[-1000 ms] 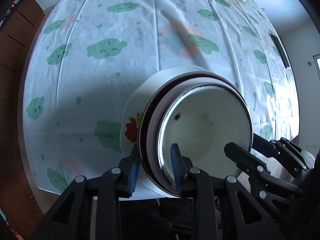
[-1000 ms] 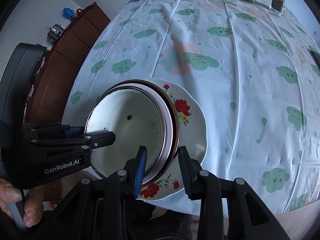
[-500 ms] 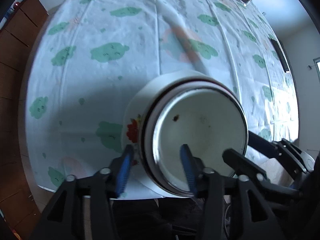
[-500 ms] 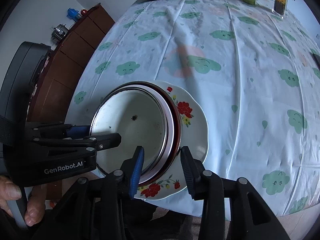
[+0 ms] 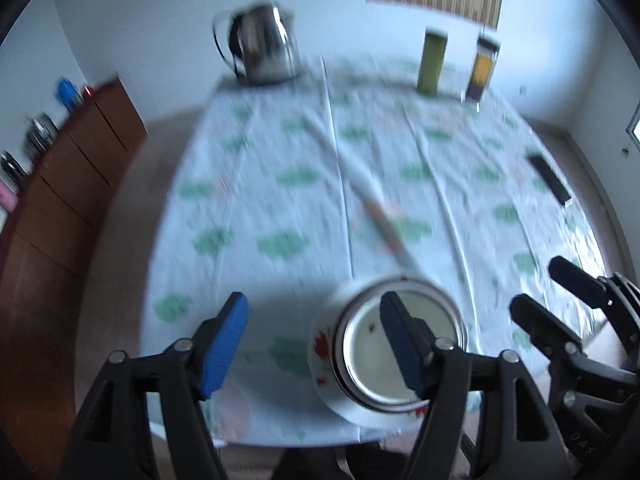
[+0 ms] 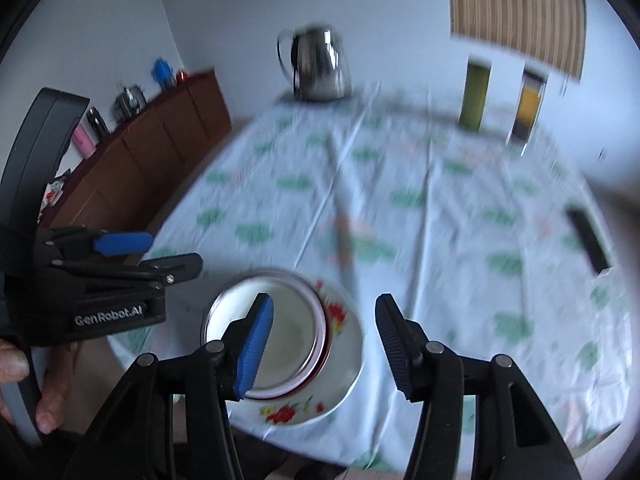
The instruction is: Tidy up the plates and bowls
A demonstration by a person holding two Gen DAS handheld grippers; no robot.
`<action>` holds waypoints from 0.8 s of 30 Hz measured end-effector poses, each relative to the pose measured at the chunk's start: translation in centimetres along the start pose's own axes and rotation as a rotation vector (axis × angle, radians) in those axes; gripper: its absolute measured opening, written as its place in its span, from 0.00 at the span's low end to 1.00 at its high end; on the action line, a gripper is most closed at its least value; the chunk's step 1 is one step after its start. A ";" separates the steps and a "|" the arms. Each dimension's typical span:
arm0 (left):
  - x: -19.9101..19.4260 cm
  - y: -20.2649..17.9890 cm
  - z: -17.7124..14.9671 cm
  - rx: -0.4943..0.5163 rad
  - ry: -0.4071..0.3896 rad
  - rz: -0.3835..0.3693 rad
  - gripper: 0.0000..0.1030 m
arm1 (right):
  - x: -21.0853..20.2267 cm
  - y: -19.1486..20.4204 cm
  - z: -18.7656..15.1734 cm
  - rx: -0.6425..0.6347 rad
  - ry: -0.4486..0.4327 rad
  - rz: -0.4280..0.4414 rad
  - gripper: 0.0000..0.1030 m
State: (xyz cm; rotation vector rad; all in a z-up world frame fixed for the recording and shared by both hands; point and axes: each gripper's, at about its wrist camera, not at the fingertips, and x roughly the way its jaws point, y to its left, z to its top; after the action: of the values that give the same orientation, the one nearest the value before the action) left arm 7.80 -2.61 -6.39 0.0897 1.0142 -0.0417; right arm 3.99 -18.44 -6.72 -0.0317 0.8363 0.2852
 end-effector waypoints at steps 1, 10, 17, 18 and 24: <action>-0.7 0.1 0.2 -0.003 -0.033 0.006 0.72 | -1.0 0.1 0.2 -0.011 -0.047 -0.016 0.56; -3.9 0.3 0.6 -0.028 -0.150 -0.001 0.73 | -5.6 0.1 1.4 -0.013 -0.251 -0.056 0.64; -5.1 0.1 0.6 -0.027 -0.197 0.002 0.73 | -6.8 0.2 1.1 -0.011 -0.282 -0.068 0.65; -5.3 0.1 0.6 -0.024 -0.201 0.003 0.73 | -6.8 0.3 1.1 -0.012 -0.282 -0.067 0.65; -5.4 -0.3 0.4 -0.011 -0.203 0.001 0.73 | -7.0 0.3 0.9 -0.007 -0.281 -0.068 0.65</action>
State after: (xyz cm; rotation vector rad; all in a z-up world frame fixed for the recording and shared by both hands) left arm 5.28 -2.95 -1.60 0.0745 0.8111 -0.0430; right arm 0.15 -19.66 -0.94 -0.0256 0.5536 0.2227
